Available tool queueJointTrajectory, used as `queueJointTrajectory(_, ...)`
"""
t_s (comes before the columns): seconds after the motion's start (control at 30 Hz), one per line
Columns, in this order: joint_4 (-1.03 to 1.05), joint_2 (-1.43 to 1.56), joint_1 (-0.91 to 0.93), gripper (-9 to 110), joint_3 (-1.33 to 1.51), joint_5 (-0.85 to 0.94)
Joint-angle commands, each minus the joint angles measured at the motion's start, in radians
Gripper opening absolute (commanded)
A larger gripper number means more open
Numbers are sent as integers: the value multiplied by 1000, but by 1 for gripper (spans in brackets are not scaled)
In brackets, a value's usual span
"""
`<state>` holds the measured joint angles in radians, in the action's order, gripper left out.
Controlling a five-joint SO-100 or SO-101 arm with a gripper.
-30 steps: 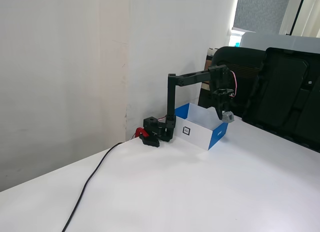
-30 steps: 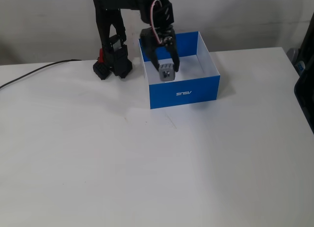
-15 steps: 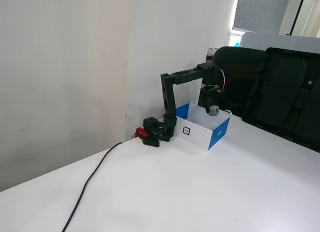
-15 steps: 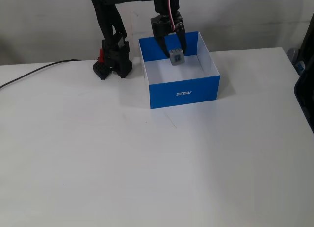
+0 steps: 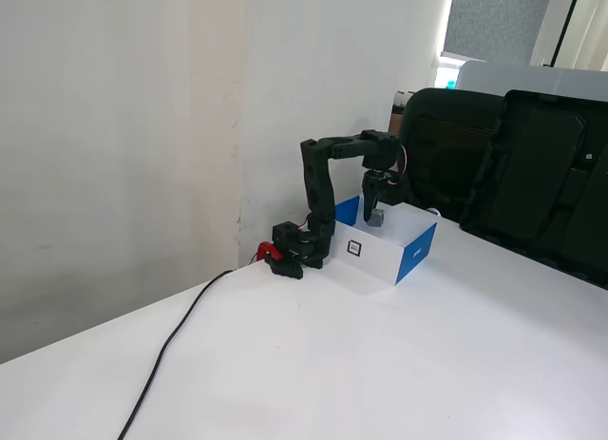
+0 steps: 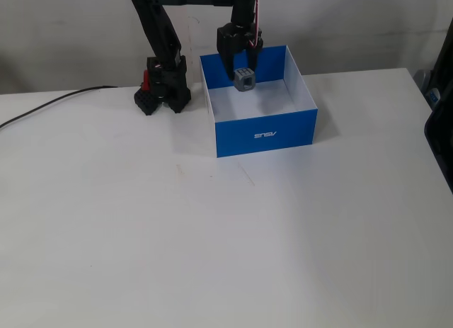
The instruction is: Grasp the gray block and put it in the box.
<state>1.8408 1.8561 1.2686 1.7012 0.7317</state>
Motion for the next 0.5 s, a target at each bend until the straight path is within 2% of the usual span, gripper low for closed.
queueJointTrajectory(0.0, 41, 66, 8, 9, 6, 14)
queueJointTrajectory(0.07, 38, 77, 8, 32, 26, 15)
queueJointTrajectory(0.1, 37, 81, 6, 36, 31, 15)
queueJointTrajectory(0.4, 15, 106, -14, 37, 41, 15)
queueJointTrajectory(0.47, 5, 117, -32, 35, 40, 12)
